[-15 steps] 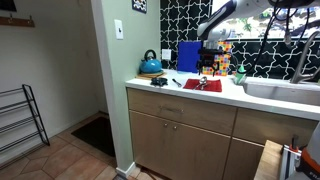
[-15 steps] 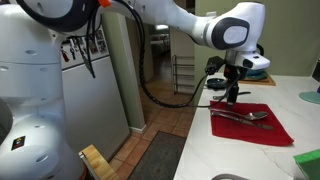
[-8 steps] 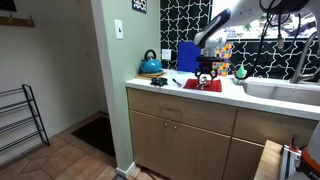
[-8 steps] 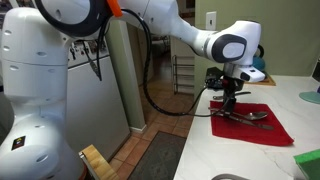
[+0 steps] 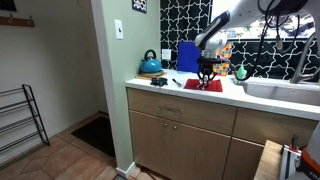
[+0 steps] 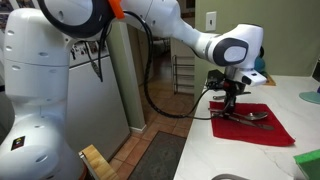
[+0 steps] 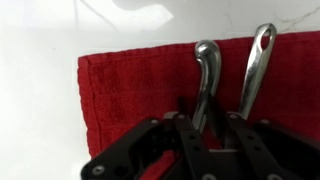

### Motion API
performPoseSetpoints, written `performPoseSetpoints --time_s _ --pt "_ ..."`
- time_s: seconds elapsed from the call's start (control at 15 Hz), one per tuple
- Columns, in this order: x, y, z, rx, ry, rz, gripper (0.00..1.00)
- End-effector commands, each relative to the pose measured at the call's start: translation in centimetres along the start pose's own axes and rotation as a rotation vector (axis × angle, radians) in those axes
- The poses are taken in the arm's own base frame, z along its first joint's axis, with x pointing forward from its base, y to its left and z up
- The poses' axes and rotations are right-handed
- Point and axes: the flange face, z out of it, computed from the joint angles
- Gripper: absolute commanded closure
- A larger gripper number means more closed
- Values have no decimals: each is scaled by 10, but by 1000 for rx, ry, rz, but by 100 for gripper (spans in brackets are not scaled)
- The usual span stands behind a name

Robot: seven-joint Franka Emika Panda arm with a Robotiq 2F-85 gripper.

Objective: Remove the knife at the far right and use it to slide the towel slightly to the right then place it on the worktop on the left side of the towel, pick up the remaining knife on the towel and place it next to the one on the worktop

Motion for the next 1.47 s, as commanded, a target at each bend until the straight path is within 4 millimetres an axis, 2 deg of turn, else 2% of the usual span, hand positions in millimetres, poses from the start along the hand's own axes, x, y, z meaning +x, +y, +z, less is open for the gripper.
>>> performPoseSetpoints --time_s 0.0,0.07,0.33,0.4,0.47,0.53,0.6,0.87,1.0,1.13,1.2,1.27,1.33,1.4 --pt "1 3 6 16 -1 2 87" --pt "1 3 7 14 -3 0 85" --pt "0 5 10 6 -6 0 62" --pt "0 5 10 6 -8 -1 59" --pt "0 5 11 6 -9 1 60" --pt "0 5 11 6 -10 1 54" --pt "0 5 12 3 -11 1 58" --pt "1 4 18 -5 -16 0 58" --pt "1 2 21 -9 -16 -2 64" --pt "1 1 21 -11 -11 -6 78" --pt "0 0 19 -10 -5 -9 95" --pt "-1 -1 16 -10 1 -14 100" --pt "-2 -1 14 -11 5 -18 95" --pt "-3 0 10 -8 8 -23 95"
